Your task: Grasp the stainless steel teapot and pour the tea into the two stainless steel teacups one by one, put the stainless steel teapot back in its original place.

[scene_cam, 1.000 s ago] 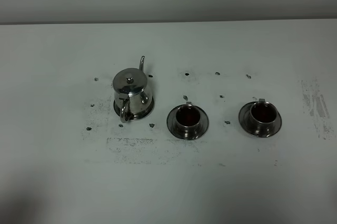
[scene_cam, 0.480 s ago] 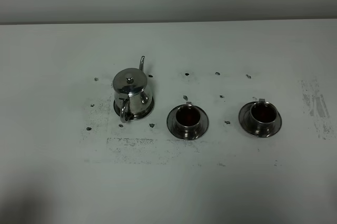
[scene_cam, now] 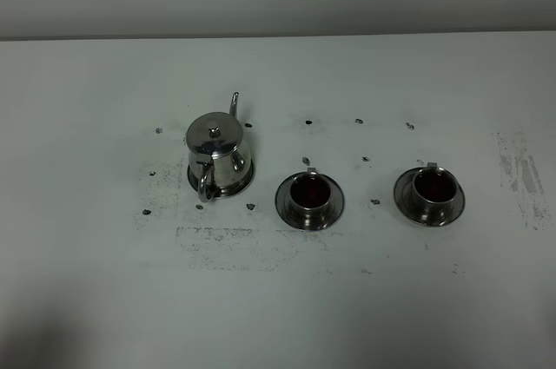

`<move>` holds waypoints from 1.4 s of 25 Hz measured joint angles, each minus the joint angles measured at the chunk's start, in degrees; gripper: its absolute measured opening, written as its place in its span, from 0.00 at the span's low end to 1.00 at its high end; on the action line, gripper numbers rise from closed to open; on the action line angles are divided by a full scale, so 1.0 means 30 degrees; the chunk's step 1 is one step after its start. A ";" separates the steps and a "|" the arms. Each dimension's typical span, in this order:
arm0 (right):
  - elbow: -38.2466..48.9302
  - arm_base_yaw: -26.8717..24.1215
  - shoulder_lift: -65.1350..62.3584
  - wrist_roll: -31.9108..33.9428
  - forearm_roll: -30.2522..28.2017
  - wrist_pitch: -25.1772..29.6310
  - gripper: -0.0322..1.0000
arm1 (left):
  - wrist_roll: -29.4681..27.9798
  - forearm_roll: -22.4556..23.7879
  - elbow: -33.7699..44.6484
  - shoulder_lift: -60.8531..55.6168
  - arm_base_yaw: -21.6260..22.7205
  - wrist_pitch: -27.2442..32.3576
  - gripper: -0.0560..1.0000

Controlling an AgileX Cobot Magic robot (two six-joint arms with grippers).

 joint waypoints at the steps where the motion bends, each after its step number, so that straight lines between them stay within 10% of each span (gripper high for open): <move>1: 0.0000 0.0000 0.0000 0.0000 0.0000 0.0000 0.43 | 0.0000 0.0000 0.0000 0.0000 0.0000 0.0000 0.51; 35: 0.0000 0.0000 0.0000 0.0000 0.0000 0.0000 0.43 | 0.0013 -0.0076 0.0000 0.0000 0.0000 0.0000 0.51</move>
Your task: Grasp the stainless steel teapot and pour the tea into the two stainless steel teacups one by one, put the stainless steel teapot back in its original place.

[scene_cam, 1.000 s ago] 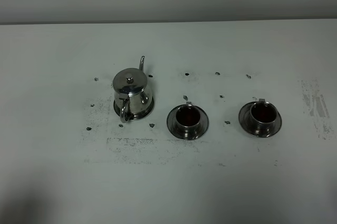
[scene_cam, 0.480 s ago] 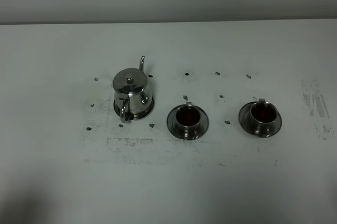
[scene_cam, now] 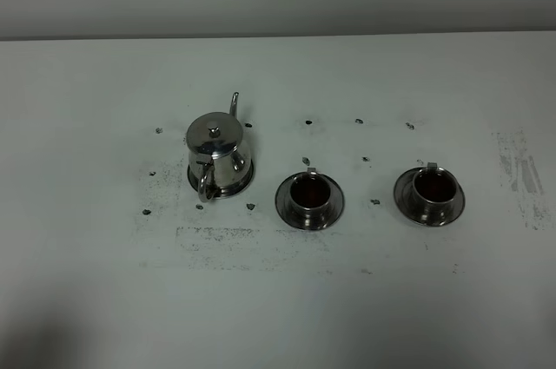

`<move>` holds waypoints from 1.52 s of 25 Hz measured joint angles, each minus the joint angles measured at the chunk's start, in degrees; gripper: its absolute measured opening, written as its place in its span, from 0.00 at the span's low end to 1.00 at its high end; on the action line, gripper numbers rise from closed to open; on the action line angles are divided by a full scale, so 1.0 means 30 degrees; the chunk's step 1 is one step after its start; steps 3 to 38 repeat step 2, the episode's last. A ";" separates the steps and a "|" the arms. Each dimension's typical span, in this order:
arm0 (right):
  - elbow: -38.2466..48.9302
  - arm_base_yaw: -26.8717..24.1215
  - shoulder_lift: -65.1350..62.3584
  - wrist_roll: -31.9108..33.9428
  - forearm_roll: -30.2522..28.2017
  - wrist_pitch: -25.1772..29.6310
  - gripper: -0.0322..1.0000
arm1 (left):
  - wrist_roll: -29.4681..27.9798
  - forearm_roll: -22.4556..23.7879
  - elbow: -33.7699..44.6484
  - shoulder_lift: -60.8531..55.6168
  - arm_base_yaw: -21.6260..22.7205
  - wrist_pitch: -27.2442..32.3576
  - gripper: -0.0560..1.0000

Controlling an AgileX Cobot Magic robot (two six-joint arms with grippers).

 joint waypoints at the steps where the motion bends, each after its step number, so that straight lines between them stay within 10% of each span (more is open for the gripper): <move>1: 0.0000 0.0000 0.0000 0.0000 0.0000 0.0000 0.43 | 0.0000 0.0000 0.0000 0.0000 0.0000 0.0000 0.51; 38: 0.0000 0.0000 0.0000 0.0000 0.0000 0.0000 0.43 | 0.0000 0.0000 0.0000 0.0000 0.0000 0.0000 0.51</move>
